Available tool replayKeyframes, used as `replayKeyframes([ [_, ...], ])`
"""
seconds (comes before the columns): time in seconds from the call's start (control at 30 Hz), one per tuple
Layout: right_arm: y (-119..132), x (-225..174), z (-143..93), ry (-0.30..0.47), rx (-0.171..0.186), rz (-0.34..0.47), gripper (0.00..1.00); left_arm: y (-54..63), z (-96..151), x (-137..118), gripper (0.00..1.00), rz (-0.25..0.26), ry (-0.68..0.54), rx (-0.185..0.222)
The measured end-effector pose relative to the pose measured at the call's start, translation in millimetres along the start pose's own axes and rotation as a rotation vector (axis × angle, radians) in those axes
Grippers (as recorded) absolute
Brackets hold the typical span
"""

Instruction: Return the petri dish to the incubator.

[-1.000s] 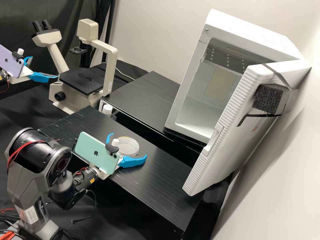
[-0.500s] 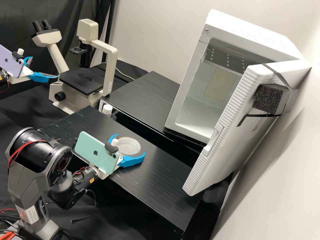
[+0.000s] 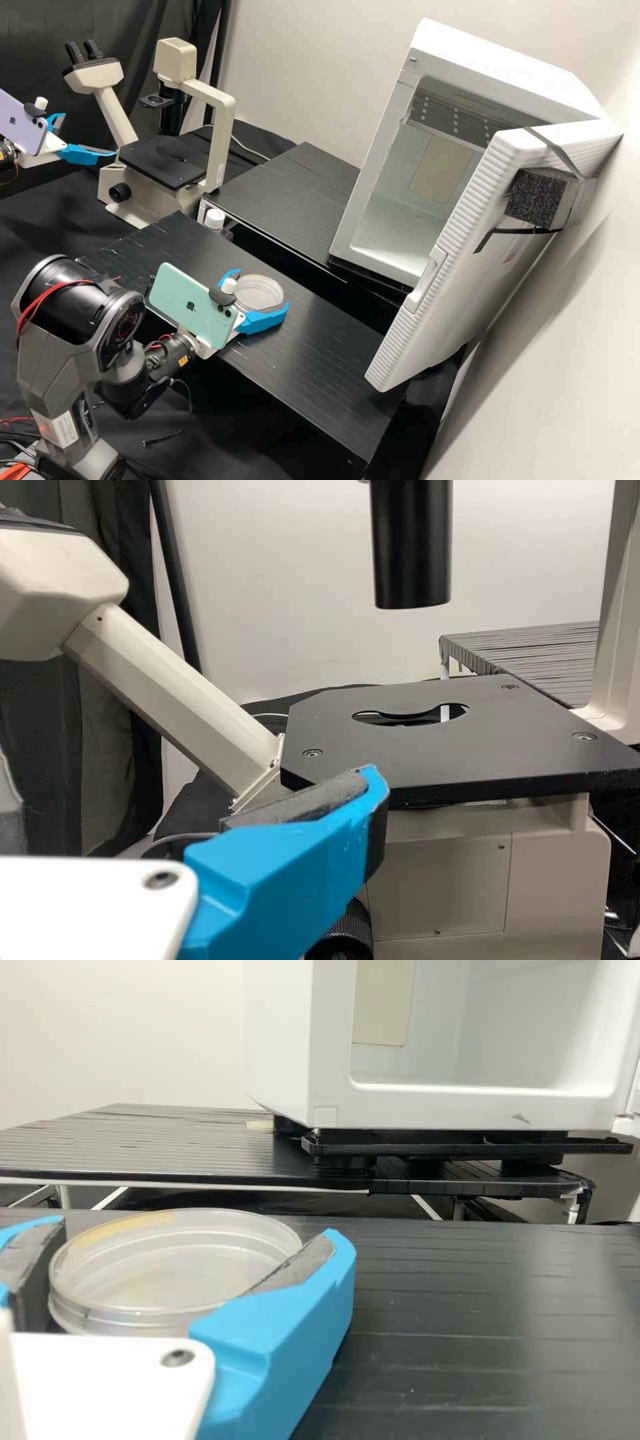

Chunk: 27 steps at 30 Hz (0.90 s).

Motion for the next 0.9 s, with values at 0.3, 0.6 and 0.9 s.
replayKeyframes([
  [0.3, 26.7, -3.3, 13.5, -0.007, -0.015, 0.051, 0.00, 0.0, 0.0, 0.0, 1.00, 0.000, 0.000, 0.000],
  [0.6, 81.0, 9.6, 40.3, -0.123, 0.010, 0.269, 0.00, 0.0, 0.0, 0.0, 1.00, 0.000, 0.000, 0.000],
  [0.9, 121.4, 82.7, 48.4, -0.058, -0.014, 0.351, 0.00, 0.0, 0.0, 0.0, 1.00, 0.000, 0.000, 0.000],
])
